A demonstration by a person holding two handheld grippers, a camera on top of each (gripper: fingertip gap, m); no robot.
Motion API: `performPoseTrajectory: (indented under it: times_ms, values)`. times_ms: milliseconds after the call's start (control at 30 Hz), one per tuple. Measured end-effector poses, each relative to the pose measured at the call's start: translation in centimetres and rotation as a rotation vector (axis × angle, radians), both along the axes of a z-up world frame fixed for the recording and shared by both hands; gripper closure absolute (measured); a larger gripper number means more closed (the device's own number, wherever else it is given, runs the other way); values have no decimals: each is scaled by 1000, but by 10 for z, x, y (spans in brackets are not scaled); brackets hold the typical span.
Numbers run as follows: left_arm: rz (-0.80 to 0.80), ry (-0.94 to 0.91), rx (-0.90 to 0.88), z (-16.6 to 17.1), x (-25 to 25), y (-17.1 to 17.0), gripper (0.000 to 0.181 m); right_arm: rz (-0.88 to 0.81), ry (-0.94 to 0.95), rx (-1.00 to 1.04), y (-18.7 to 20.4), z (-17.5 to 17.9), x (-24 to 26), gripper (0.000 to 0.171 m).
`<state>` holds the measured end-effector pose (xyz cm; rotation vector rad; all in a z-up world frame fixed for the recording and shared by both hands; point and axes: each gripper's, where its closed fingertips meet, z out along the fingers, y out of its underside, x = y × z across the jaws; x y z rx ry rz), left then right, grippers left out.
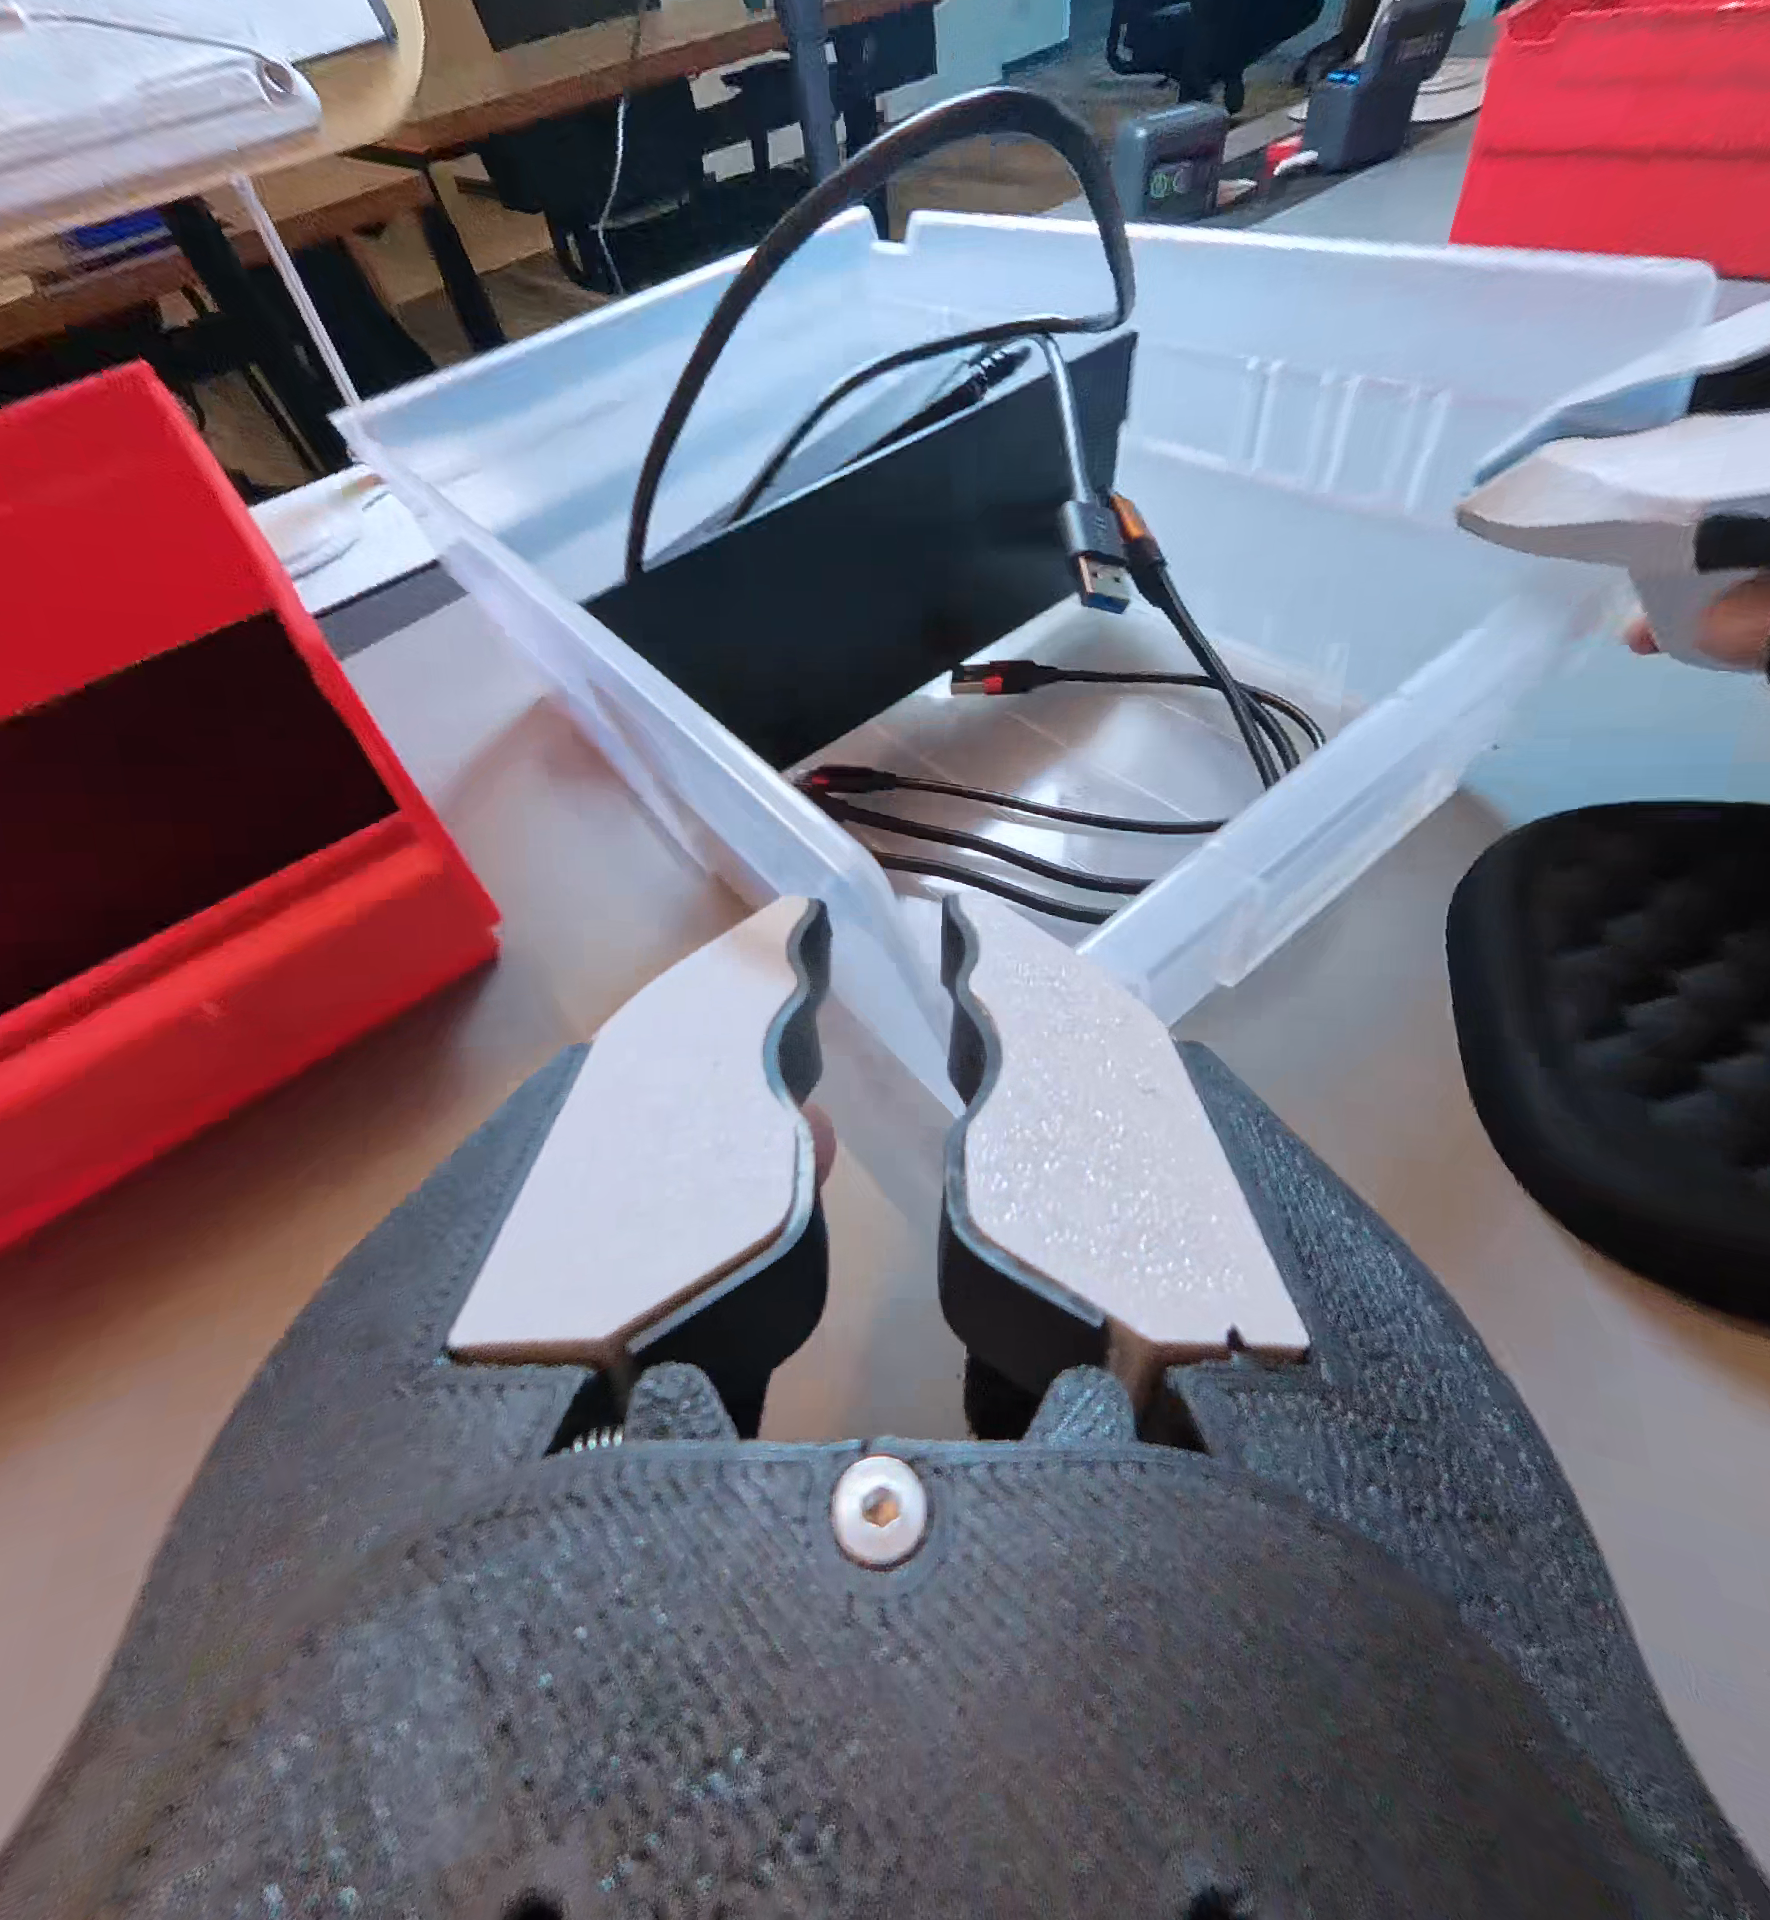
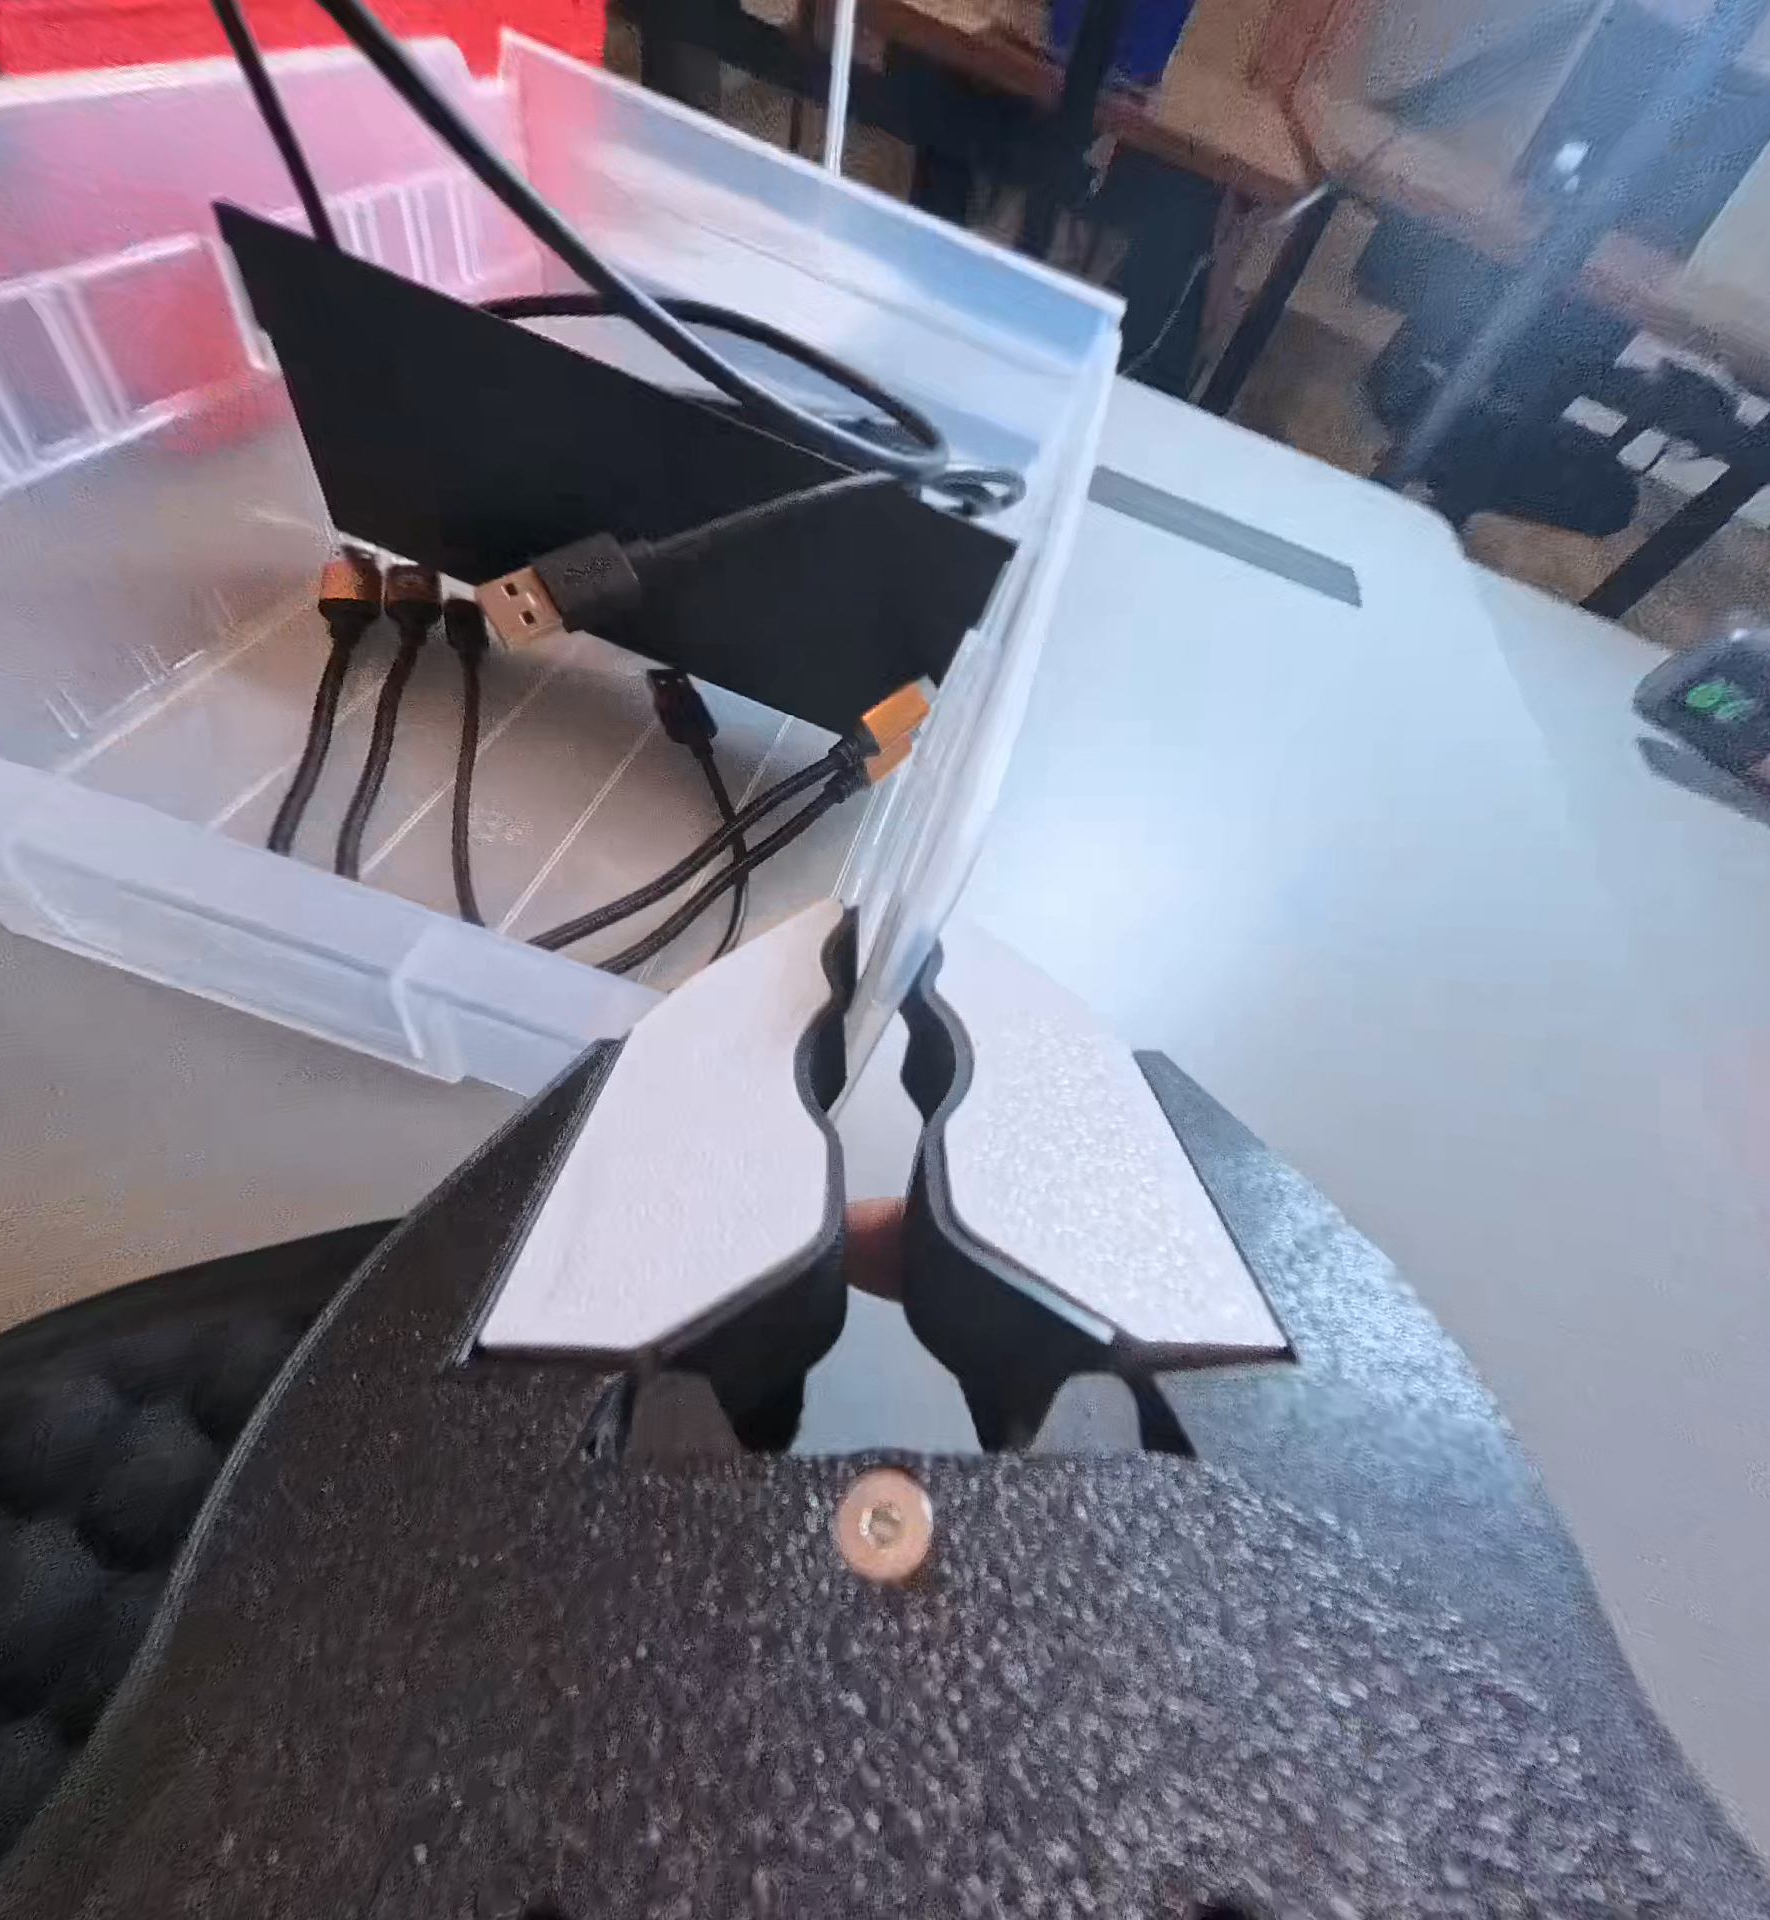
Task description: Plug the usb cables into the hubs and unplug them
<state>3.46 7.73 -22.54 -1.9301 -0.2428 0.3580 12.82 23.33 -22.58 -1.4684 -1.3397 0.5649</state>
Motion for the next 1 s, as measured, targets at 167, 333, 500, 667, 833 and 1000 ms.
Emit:
performPoseTrajectory:
  times_ms: [167,333,500,667,833,1000]
  values:
    - [10,85,87,35,-6,-10,167,6,92,153,-23,36,12,164]
    - [8,103,205,77,-3,-38,167,31,203,275,-54,94,15,165]
    - [66,231,315,138,-4,-89,168,99,353,347,-100,156,8,164]
    - [207,348,317,178,-22,-172,168,261,474,299,-166,187,-36,164]
    - [352,411,234,181,-50,-270,168,471,502,231,-255,182,-94,162]
    - [482,386,117,143,-74,-352,168,648,451,139,-332,137,-141,161]
